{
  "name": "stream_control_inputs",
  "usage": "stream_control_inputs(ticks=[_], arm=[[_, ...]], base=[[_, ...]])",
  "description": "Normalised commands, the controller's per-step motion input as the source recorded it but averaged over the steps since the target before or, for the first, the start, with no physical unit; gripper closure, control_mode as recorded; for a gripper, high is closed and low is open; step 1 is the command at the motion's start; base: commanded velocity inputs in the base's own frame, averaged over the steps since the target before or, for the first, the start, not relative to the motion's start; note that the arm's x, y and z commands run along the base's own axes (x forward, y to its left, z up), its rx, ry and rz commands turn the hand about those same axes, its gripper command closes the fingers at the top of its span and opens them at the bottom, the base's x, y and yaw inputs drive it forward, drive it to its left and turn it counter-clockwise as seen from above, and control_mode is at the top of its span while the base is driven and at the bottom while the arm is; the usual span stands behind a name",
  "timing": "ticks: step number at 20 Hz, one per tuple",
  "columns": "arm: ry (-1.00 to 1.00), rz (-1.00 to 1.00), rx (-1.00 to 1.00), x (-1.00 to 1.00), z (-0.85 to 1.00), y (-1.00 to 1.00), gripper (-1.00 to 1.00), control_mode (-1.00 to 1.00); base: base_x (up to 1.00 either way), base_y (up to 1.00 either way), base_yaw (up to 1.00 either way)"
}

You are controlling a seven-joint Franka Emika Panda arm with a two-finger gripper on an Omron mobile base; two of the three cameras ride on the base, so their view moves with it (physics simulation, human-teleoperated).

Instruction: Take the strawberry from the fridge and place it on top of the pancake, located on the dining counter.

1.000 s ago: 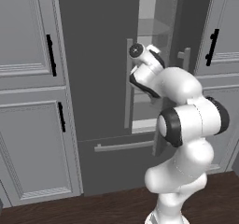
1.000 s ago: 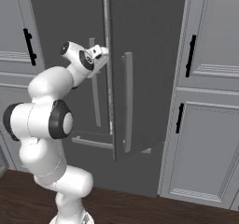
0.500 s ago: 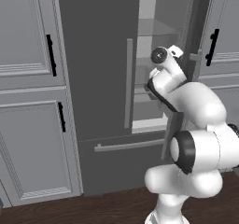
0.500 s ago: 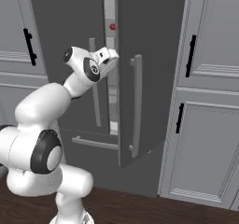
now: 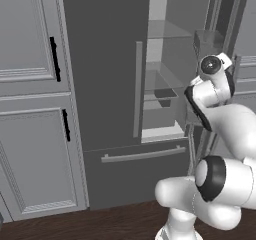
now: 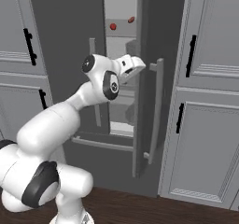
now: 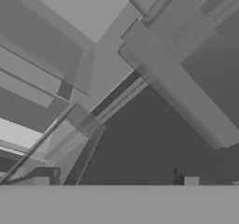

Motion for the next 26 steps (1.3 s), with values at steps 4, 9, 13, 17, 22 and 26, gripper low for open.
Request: stream_control_inputs(ticks=[4, 9, 13, 17, 22, 26], arm=[[0.00, 0.00, 0.07, 0.00, 0.00, -1.00, -1.00, -1.00], [-0.03, 0.00, 0.03, 0.00, 0.00, -0.94, -1.00, -1.00], [-0.06, 0.00, 0.03, -0.01, 0.06, -0.41, -1.00, -1.00], [-0.07, 0.00, 0.04, -0.40, 0.25, 0.12, -1.00, -1.00], [-0.02, 0.07, 0.03, -0.64, 0.04, 0.57, -1.00, -1.00], [0.00, 0.03, 0.09, -0.12, 0.00, 0.96, -1.00, -1.00]], base=[[0.00, 0.00, 0.00], [0.00, 0.00, 0.00], [0.00, 0.00, 0.00], [0.00, 0.00, 0.00], [0.00, 0.00, 0.00], [0.00, 0.00, 0.00]])
